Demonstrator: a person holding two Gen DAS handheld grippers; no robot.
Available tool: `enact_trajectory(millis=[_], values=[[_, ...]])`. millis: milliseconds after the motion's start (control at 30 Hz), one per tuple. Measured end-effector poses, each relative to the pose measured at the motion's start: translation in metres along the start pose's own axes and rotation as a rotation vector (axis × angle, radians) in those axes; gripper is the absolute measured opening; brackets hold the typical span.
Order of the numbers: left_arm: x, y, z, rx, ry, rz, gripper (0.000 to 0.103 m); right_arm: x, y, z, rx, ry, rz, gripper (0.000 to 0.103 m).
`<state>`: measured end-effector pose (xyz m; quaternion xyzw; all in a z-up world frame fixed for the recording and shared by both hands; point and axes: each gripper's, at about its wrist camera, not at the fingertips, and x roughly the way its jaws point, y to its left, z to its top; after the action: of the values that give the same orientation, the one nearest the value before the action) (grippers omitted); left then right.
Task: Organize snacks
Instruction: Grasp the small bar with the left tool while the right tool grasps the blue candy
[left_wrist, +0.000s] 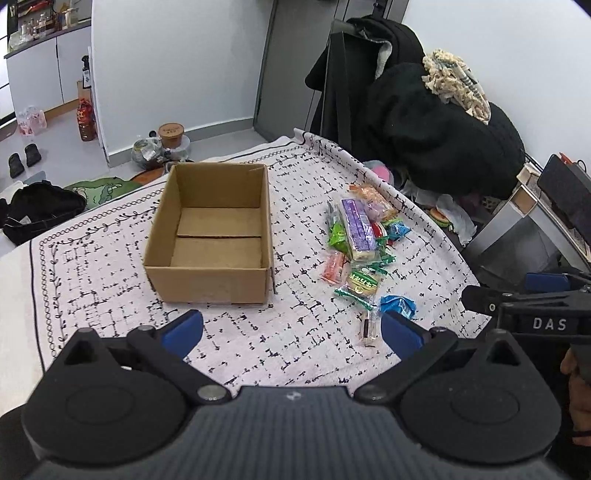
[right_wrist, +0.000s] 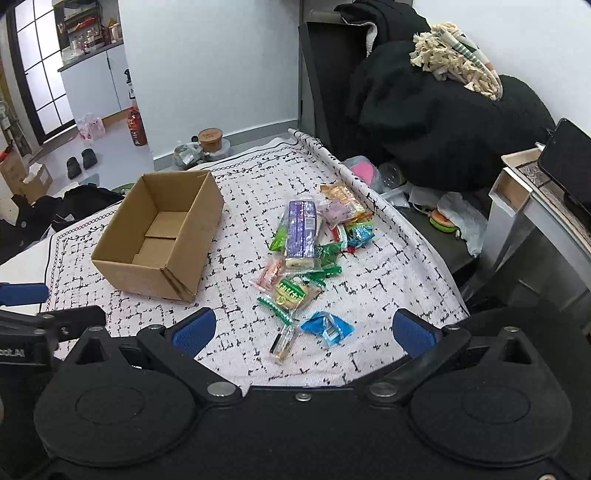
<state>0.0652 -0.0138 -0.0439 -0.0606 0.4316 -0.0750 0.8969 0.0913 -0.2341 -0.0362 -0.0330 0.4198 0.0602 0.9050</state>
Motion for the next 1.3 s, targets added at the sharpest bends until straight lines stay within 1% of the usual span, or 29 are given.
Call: enact_trajectory(millis=[33, 100, 233, 333, 400, 467, 567, 733, 867, 933, 1000, 1067, 1167, 1300], values=[[0.004, -0.002, 0.001, 0.001, 0.005, -0.003, 0.102, 0.002, -0.004, 0.001, 0.007, 0.007, 0.007, 0.101], [0.012, -0.005, 0.003, 0.003, 0.015, -0.009, 0.102, 0.009, -0.01, 0.004, 0.016, 0.024, 0.025, 0.094], [0.029, -0.012, 0.003, -0.011, 0.034, -0.023, 0.101, 0.022, -0.022, 0.01, 0.028, 0.05, 0.035, 0.09], [0.043, -0.017, 0.002, -0.009, 0.053, -0.03, 0.1, 0.033, -0.03, 0.015, 0.037, 0.074, 0.045, 0.083], [0.051, -0.019, 0.002, -0.013, 0.063, -0.033, 0.1, 0.041, -0.037, 0.018, 0.066, 0.098, 0.049, 0.079], [0.059, -0.021, 0.002, -0.021, 0.075, -0.036, 0.1, 0.05, -0.043, 0.02, 0.098, 0.126, 0.064, 0.077], [0.071, -0.023, 0.003, -0.028, 0.086, -0.036, 0.1, 0.063, -0.048, 0.021, 0.144, 0.166, 0.09, 0.077], [0.094, -0.03, 0.001, -0.03, 0.127, -0.045, 0.089, 0.087, -0.05, 0.018, 0.202, 0.237, 0.083, 0.077], [0.115, -0.036, 0.0, -0.037, 0.156, -0.06, 0.081, 0.105, -0.054, 0.017, 0.249, 0.281, 0.08, 0.072], [0.124, -0.039, 0.0, -0.042, 0.17, -0.069, 0.074, 0.115, -0.057, 0.016, 0.278, 0.316, 0.083, 0.069], [0.134, -0.042, 0.0, -0.047, 0.186, -0.079, 0.07, 0.125, -0.06, 0.016, 0.305, 0.35, 0.086, 0.067], [0.143, -0.045, 0.0, -0.053, 0.197, -0.09, 0.068, 0.136, -0.062, 0.015, 0.329, 0.381, 0.091, 0.067], [0.158, -0.049, -0.001, -0.075, 0.222, -0.106, 0.066, 0.148, -0.063, 0.014, 0.358, 0.411, 0.083, 0.063], [0.176, -0.052, -0.003, -0.116, 0.256, -0.125, 0.06, 0.163, -0.065, 0.012, 0.404, 0.446, 0.073, 0.059]])
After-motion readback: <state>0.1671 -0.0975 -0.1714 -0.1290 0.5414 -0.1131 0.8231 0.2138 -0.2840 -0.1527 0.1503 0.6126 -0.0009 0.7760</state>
